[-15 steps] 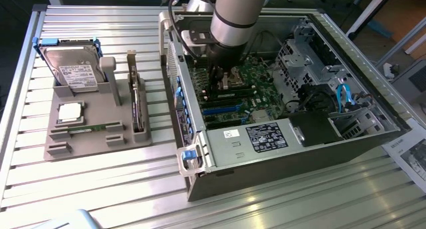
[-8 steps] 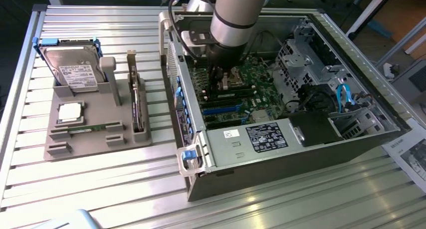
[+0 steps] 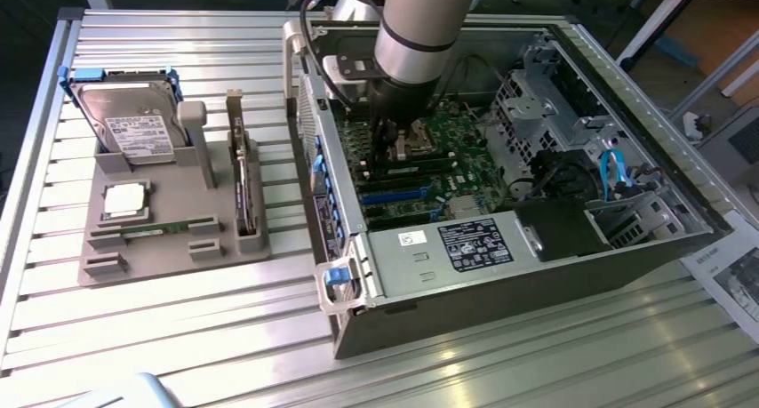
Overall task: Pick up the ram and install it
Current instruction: 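Press down the ram until it locks into place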
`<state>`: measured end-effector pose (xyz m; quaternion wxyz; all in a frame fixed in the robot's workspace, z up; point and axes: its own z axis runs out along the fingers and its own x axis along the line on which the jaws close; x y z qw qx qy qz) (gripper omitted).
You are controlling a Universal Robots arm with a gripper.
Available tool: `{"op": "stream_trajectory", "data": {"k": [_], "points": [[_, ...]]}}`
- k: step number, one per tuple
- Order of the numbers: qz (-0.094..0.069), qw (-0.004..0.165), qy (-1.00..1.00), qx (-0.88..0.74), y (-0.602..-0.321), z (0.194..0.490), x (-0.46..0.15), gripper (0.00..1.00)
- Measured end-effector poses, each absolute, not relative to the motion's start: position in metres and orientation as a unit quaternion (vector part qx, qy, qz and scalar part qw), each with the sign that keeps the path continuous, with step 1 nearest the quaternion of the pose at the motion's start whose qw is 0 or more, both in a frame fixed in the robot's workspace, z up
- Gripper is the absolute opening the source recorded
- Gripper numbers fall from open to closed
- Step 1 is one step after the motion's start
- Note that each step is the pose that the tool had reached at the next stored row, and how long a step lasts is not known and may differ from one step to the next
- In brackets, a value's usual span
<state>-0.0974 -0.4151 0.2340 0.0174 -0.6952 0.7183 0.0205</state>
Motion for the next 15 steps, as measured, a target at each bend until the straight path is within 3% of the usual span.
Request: {"op": "stream_trajectory", "data": {"k": [15], "points": [[0.020, 0.017, 0.718, -0.695, -0.4170, 0.2299, -0.0974, 0.10]]}}
